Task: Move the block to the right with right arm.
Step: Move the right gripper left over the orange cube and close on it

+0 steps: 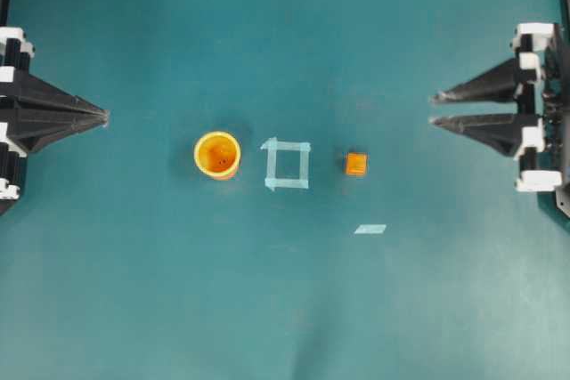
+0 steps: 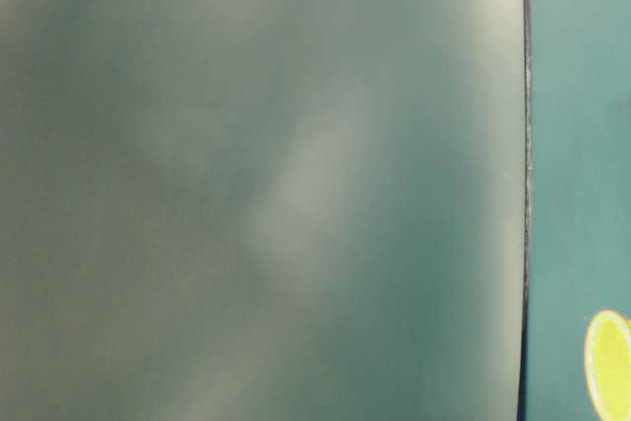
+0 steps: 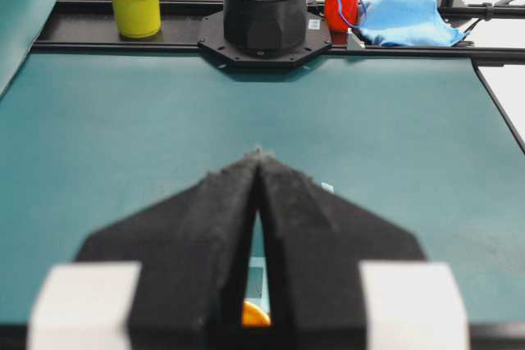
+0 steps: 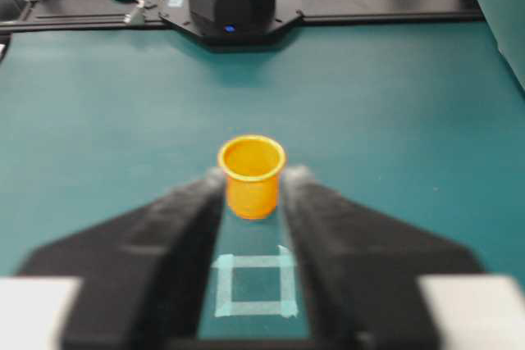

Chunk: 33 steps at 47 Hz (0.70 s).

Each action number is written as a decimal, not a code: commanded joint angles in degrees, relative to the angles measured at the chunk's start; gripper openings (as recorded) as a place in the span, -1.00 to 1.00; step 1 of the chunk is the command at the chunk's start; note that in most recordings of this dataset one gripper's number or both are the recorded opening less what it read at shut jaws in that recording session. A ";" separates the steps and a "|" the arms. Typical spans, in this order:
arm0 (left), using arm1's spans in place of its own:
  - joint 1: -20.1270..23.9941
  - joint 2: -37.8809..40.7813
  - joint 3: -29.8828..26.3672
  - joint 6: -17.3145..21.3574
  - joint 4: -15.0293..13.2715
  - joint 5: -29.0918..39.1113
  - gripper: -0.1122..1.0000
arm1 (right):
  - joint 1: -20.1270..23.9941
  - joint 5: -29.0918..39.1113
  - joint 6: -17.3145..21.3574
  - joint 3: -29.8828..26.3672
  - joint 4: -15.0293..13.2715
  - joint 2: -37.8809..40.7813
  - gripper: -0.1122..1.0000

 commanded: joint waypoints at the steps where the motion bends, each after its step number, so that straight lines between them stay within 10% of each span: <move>1: 0.00 0.18 -1.49 -0.18 0.09 -0.26 -0.80 | -0.79 -0.26 0.09 -2.37 0.53 2.02 0.06; 33: 0.00 0.62 -1.49 -0.26 0.09 0.00 -0.80 | -2.81 -0.44 -0.18 -8.79 0.35 26.72 0.24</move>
